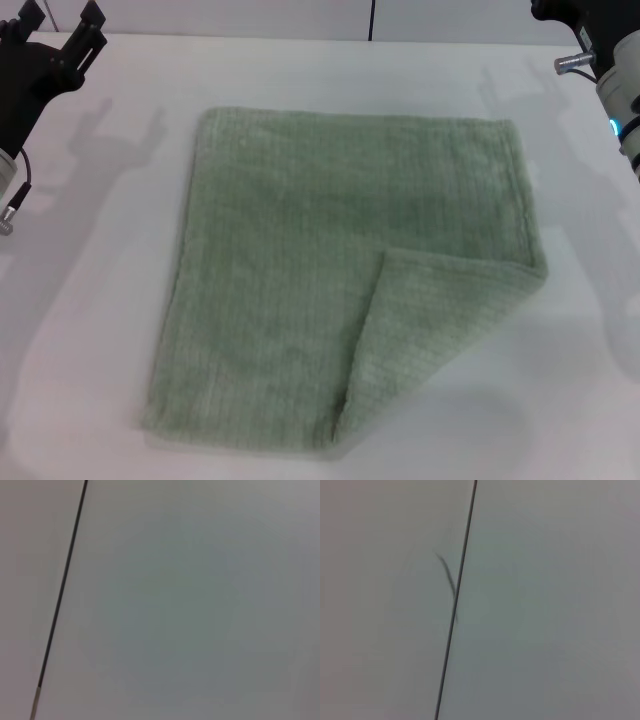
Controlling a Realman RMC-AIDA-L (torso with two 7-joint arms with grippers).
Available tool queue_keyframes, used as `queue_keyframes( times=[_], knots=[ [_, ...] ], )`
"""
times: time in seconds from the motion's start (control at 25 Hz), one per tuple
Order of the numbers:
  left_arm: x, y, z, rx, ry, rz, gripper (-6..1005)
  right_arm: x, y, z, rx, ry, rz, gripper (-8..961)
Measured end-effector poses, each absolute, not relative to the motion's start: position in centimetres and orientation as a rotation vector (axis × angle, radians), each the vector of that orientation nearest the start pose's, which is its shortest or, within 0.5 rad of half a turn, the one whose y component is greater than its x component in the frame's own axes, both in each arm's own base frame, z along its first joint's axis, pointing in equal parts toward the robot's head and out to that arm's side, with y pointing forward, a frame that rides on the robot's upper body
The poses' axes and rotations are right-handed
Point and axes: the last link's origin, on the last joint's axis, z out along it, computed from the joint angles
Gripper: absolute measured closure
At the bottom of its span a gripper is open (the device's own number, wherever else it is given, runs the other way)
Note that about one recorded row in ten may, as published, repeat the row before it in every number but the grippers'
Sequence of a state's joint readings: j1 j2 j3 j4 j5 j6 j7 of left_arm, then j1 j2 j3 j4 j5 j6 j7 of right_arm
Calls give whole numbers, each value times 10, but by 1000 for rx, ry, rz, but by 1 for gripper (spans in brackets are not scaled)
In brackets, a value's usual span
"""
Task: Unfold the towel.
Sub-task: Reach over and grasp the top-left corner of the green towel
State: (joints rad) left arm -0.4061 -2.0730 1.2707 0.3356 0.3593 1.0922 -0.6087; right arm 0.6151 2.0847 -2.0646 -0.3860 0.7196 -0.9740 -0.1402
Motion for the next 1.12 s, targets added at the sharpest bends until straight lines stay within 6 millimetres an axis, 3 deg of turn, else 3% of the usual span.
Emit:
queue_keyframes(
  times=[0.24,0.56,0.88,1.0,1.04,1.12],
  knots=[
    [-310,358,21,-1674,-610,-929,205,221,410,-20,-1640,295,745,333],
    [-306,356,10,-1751,-616,-916,604,216,412,-19,-1638,282,764,333],
    [-298,360,5,-1839,-630,-931,809,214,411,-18,-1632,277,776,333],
    [-296,364,3,-1853,-659,-941,953,215,411,-18,-1631,280,774,333],
    [-292,367,0,-1865,-698,-952,1001,215,412,-17,-1631,282,771,333],
    [-282,373,-15,-1929,-749,-930,1001,216,413,-17,-1633,286,767,333]
  ],
)
